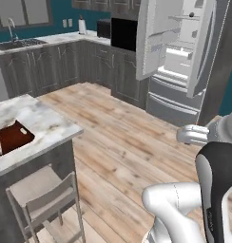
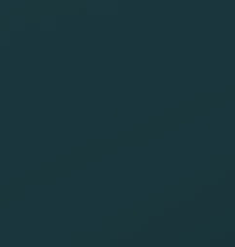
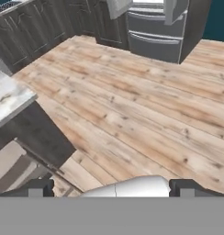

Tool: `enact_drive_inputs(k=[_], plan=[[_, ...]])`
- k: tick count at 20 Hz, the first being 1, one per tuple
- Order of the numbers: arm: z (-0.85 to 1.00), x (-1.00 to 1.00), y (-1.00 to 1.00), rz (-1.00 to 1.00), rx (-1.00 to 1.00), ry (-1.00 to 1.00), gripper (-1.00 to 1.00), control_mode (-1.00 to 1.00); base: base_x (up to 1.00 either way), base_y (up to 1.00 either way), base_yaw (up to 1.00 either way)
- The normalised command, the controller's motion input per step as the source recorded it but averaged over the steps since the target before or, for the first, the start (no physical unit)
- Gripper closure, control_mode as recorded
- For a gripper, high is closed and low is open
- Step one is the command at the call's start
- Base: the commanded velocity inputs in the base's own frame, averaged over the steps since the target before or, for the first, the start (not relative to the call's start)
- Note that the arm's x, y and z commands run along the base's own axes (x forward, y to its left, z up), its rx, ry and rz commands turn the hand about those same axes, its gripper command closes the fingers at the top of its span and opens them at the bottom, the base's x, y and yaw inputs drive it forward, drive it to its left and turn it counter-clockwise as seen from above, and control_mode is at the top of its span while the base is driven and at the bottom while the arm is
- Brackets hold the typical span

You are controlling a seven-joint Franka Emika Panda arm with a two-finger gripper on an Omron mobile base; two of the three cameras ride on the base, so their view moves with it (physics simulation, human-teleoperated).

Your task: Gather the eggplant and broccoli from the fridge and place them on a tray on the dining counter. Then gather the chicken drumsticks from the fridge and place them on the other tray.

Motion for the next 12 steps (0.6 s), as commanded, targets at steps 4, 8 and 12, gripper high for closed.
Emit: enact_drive_inputs(k=[4, 8, 12], plan=[[0.00, 0.00, 0.00, 0.00, 0.00, 0.00, -1.00, 1.00, 0.06, -0.47, -0.34], [0.00, 0.00, 0.00, 0.00, 0.00, 0.00, -1.00, 1.00, -0.08, -0.31, -0.21], [0.00, 0.00, 0.00, 0.00, 0.00, 0.00, -1.00, 1.00, -0.03, -0.18, -0.10]])
